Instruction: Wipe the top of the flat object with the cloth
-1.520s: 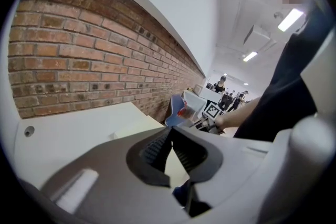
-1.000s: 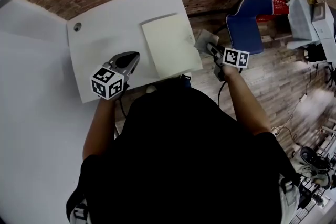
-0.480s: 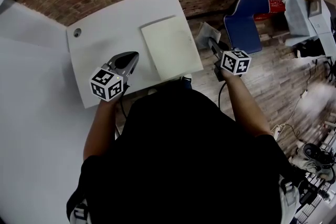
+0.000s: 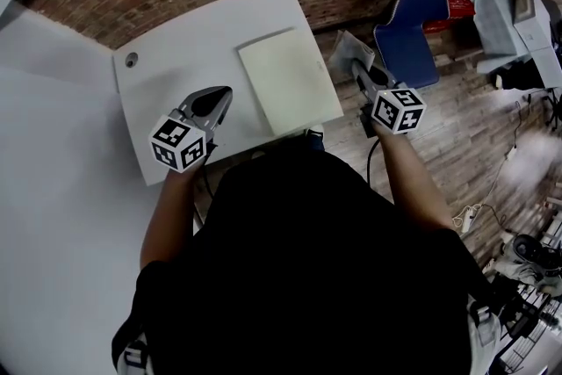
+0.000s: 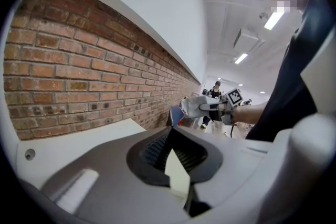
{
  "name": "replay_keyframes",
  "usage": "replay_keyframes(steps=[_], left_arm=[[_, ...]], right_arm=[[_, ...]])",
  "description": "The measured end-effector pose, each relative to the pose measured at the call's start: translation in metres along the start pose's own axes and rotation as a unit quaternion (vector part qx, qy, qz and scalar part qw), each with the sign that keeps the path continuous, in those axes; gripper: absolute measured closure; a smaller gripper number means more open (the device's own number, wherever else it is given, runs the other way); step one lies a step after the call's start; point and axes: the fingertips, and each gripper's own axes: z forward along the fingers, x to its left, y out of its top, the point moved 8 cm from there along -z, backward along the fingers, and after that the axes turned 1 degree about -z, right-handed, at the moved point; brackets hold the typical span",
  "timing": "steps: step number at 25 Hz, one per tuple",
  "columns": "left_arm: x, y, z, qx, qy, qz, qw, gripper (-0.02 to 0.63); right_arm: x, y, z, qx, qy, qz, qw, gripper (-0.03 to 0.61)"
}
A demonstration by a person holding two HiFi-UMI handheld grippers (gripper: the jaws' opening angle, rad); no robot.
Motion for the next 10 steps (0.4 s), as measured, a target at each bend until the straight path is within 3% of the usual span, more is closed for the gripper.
replay_keyframes(steps=[10], left_arm=[[0.004, 0.0, -0.008, -0.006, 0.003, 0.01, 0.9999, 0.614]], right_arm=[[0.014, 0.014, -0.016, -0.028, -0.009, -0.01, 1.0, 0.569]])
